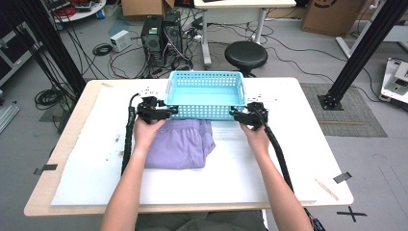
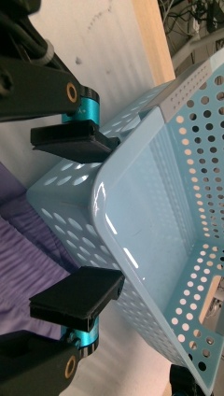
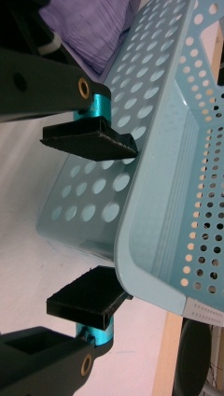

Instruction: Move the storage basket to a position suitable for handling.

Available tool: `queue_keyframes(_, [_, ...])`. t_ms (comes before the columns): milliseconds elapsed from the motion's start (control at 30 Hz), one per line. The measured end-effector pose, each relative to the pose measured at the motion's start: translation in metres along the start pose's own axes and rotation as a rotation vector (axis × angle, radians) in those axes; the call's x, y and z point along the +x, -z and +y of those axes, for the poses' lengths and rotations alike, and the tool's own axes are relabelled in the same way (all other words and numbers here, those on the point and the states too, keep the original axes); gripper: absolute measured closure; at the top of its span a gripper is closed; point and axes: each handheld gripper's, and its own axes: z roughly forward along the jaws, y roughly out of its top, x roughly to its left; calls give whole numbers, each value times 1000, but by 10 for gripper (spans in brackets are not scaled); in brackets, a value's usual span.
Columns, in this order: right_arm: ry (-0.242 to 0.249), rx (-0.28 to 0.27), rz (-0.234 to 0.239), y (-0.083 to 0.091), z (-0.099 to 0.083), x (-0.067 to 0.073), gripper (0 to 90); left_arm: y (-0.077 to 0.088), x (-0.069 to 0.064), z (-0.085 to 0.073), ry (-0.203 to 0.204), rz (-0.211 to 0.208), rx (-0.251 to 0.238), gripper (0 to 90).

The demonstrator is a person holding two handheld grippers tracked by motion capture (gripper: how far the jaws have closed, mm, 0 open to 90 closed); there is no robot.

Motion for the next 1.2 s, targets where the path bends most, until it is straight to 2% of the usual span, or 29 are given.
queue_keyframes(67, [0, -3, 1, -7, -1, 2, 366, -2, 1, -1, -10, 34, 8, 366])
queue_keyframes(267, [16, 13, -9, -13, -3, 3, 363, -4, 3, -5, -8, 31, 27, 364])
queue_keyframes(300, [10, 25, -14, -15, -5, 2, 326, -4, 2, -6, -14, 33, 29, 353])
queue_keyframes(433, [9, 44, -22, -13, -5, -1, 288, -2, -1, -8, -63, 70, 54, 348])
queue_keyframes(533, [28, 58, -23, -6, -5, -3, 260, 1, 1, -11, -60, 84, 71, 288])
queue_keyframes(667, [39, 46, -22, 1, -7, -1, 259, 12, 4, -17, -42, 70, 41, 282])
queue_keyframes(733, [53, 31, -19, 7, -7, 0, 255, 17, 6, -17, -35, 66, 54, 272])
queue_keyframes(900, [81, -3, -11, 23, -8, 3, 252, 33, 8, -15, -52, 63, 83, 260])
queue_keyframes(1000, [87, -29, 1, 34, -9, 6, 252, 47, 4, -19, -76, 90, 20, 260])
queue_keyframes(1033, [93, -54, 8, 42, -11, 7, 252, 52, 3, -21, -83, 92, 2, 262])
queue_keyframes(1133, [106, -70, 24, 51, -14, 10, 256, 62, 0, -21, -73, 64, 16, 262])
queue_keyframes(1200, [111, -72, 25, 54, -16, 11, 256, 71, -6, -24, -88, 78, -16, 262])
